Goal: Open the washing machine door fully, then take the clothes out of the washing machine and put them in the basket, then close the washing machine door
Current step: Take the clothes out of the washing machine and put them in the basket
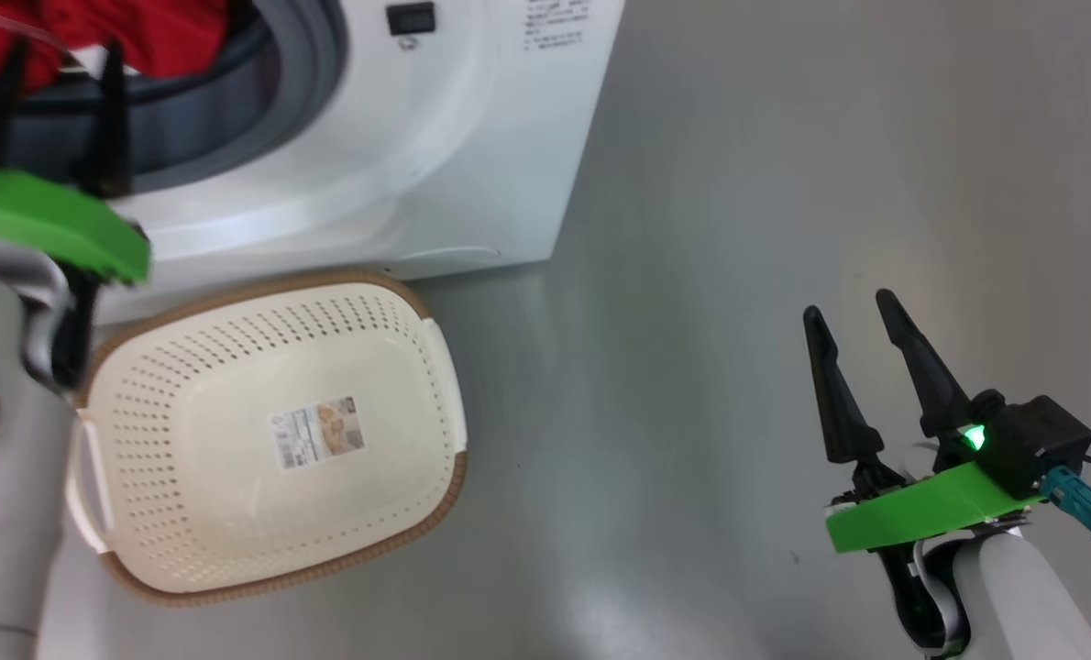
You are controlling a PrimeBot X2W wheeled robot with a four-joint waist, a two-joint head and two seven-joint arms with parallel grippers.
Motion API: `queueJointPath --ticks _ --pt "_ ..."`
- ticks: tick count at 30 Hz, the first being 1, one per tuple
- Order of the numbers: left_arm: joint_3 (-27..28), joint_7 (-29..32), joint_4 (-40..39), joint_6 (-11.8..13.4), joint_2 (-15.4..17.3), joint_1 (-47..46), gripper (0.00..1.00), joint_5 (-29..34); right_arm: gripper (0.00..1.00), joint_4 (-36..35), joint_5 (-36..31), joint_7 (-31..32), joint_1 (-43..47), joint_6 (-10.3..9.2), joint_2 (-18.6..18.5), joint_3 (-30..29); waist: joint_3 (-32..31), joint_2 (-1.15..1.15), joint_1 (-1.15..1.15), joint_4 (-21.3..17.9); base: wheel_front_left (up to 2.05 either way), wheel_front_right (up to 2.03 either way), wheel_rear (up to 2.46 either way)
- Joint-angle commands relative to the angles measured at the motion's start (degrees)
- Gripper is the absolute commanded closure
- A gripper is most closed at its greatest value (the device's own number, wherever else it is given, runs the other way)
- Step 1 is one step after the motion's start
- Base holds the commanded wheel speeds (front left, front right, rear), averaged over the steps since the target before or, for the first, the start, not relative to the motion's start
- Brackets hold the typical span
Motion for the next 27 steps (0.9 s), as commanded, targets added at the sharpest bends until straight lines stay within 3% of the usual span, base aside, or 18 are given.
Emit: queueJointPath --ticks 1,16,27 --pt "1.5 -0.3 -0.6 0.1 3.4 -1.7 0.0 -0.5 0.0 -1.6 0.9 -0.5 -0.6 0.37 0.0 1.7 2.6 0.0 0.0 -1.9 0.0 0.0 0.0" --pt "3.0 -0.3 6.1 0.1 7.8 -12.7 0.0 1.2 0.0 -3.0 2.1 -0.5 -3.4 0.37 0.0 5.3 8.7 0.0 0.0 -5.2 0.0 0.0 0.0" --pt "0.0 -0.3 9.6 0.1 10.4 -15.8 0.0 -0.1 0.0 -3.8 2.0 -0.5 -3.2 0.37 0.0 6.0 10.5 0.0 0.0 -6.6 0.0 0.0 0.0"
